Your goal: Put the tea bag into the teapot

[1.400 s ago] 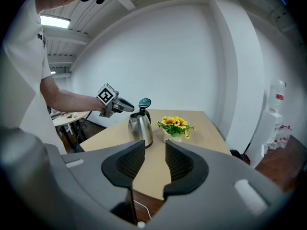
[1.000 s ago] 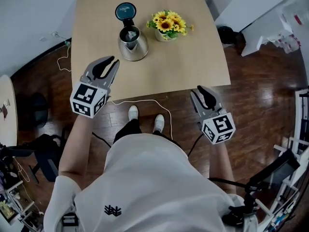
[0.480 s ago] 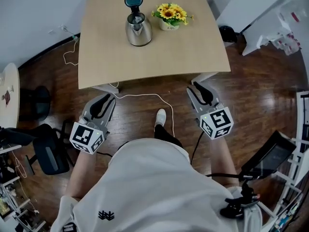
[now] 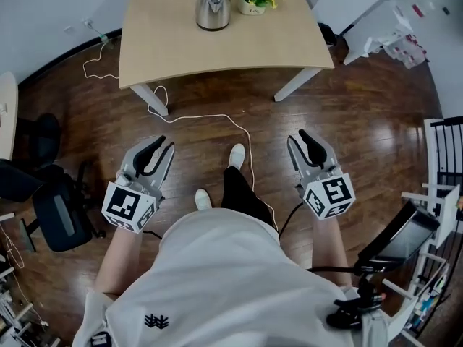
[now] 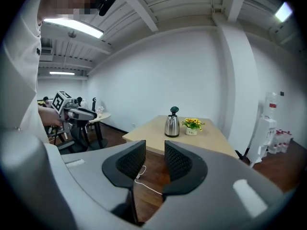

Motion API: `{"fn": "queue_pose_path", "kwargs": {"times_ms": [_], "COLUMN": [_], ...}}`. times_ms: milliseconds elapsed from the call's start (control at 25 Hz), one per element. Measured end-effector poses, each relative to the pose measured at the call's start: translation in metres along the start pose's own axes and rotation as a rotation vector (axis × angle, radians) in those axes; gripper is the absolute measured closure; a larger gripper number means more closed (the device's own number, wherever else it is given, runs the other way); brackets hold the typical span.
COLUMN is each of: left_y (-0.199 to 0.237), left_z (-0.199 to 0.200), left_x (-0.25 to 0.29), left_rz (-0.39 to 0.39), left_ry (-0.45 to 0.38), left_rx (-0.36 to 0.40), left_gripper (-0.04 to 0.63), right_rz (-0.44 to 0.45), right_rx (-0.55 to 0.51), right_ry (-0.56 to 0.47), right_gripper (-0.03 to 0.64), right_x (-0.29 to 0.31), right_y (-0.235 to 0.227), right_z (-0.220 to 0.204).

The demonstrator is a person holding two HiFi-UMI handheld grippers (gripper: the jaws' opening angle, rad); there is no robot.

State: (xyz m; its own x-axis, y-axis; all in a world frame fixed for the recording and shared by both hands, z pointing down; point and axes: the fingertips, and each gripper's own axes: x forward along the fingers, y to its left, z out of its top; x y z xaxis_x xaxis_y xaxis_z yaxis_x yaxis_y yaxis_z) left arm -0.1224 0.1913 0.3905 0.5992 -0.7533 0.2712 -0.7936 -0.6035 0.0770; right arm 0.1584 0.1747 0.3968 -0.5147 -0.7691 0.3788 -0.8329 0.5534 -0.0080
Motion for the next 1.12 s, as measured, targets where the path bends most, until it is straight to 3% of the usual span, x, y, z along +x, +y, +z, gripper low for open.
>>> {"fn": "queue_pose_path", "kwargs": {"times_ms": [360, 880, 1120], "left_y": [-0.037, -0.075, -0.091], "left_z": [-0.010, 0.011, 0.016], "left_x": [-0.044, -0.026, -0.019], "left_rz": [0.000, -0.016, -0.008], "left_ry": [0.007, -0.033, -0.018], "left_rx": [0.003, -0.022, 0.006], "left_gripper": [0.535, 0.535, 0.535], "right_rz": [-0.017, 0.019, 0.020], "right_rx": [-0.035, -0.071, -0.063], "right_ry": [-0.017, -0.028, -0.028], "right_gripper": [0.505, 0.511, 0.511], "right_x": [-0.055, -0.066, -0.075], "right_y": [0.029, 0.018, 0.007], "right_z": [0.004, 0.007, 0.000]}}
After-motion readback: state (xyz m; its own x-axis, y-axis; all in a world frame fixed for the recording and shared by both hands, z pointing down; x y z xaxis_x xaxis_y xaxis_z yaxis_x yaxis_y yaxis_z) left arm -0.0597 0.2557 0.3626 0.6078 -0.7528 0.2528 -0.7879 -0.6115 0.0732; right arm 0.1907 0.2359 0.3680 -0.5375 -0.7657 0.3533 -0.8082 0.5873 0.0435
